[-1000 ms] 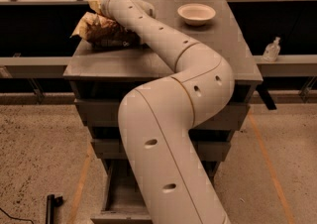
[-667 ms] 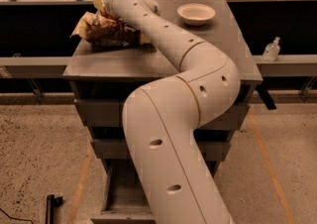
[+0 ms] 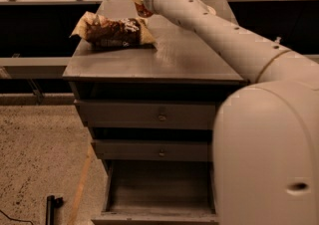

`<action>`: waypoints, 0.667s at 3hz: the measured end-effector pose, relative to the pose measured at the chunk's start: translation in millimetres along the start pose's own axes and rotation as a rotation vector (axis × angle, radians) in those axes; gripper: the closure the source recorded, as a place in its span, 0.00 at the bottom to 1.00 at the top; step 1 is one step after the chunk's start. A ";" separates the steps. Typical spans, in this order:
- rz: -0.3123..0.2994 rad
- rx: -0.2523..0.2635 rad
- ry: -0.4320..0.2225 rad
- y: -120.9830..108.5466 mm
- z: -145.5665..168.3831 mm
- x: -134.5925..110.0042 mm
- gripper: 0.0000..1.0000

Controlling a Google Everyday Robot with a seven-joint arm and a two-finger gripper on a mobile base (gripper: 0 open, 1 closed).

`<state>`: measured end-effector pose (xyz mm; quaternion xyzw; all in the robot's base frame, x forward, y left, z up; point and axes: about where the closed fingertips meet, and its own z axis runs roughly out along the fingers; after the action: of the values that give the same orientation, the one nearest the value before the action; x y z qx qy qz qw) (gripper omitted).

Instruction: Place coke can into bottom drawer

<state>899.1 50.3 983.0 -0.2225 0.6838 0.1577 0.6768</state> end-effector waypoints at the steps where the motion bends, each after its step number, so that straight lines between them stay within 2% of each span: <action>1: 0.021 -0.038 -0.025 19.0 -61.4 -16.1 1.00; 2: 0.019 -0.037 -0.024 18.6 -60.7 -16.0 1.00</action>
Offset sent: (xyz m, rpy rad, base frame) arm -0.0482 -0.0199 0.0145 0.0059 -0.0130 0.0167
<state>837.3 36.2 999.5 -0.2267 0.6746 0.1795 0.6792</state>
